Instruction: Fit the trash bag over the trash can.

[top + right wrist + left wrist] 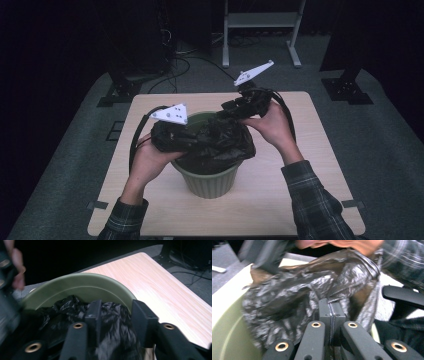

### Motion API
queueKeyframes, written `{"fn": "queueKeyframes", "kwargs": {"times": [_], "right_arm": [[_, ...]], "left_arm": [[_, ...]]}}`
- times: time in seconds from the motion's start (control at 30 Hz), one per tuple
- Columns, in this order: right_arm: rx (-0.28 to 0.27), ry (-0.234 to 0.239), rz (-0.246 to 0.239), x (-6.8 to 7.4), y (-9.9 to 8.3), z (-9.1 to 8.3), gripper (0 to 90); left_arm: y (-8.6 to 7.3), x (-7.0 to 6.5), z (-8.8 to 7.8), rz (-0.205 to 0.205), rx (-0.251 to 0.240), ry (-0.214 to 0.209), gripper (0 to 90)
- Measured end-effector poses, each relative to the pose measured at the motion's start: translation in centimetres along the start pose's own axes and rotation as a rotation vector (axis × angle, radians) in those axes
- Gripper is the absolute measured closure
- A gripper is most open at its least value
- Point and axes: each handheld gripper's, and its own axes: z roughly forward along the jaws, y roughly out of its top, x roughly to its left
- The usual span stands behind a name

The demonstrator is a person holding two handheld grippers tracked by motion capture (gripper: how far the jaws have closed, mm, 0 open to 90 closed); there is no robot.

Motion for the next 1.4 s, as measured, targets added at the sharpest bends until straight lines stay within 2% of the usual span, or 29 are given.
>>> {"fn": "queueKeyframes", "kwargs": {"times": [0.2,0.37,0.57,0.77,1.03,1.1,1.23,1.27,1.4], "right_arm": [[-0.024,-0.03,-0.005,0.8,-1.6,-3.2,55.6],[-0.054,-0.033,-0.001,1.7,-3.7,-6.0,54.0],[-0.099,0.01,0.019,2.9,-6.7,-8.7,53.4],[-0.126,0.049,0.012,4.9,-8.8,-10.0,51.9],[-0.135,0.131,-0.007,6.9,-9.9,-9.4,49.8],[-0.124,0.149,-0.011,7.1,-9.8,-8.7,54.9],[-0.099,0.172,-0.035,7.2,-9.7,-7.8,84.5],[-0.097,0.176,-0.036,7.1,-9.8,-7.8,88.8],[-0.09,0.157,-0.023,6.5,-10.5,-8.4,89.5]], "left_arm": [[-0.8,1.2,-1.4,-0.038,-0.023,0.061,89.9],[-1.3,1.9,-2.2,-0.071,-0.026,0.097,89.9],[-1.6,2.4,-2.5,-0.087,-0.019,0.117,89.9],[-1.8,2.6,-2.8,-0.102,-0.023,0.128,89.9],[-1.9,2.9,-2.7,-0.117,-0.028,0.128,89.9],[-1.8,2.9,-2.7,-0.116,-0.027,0.128,89.9],[-2.2,2.9,-3.2,-0.123,-0.025,0.134,89.9],[-2.4,2.9,-3.5,-0.128,-0.026,0.135,89.9],[-3.6,2.9,-5.0,-0.145,-0.03,0.157,89.9]]}}
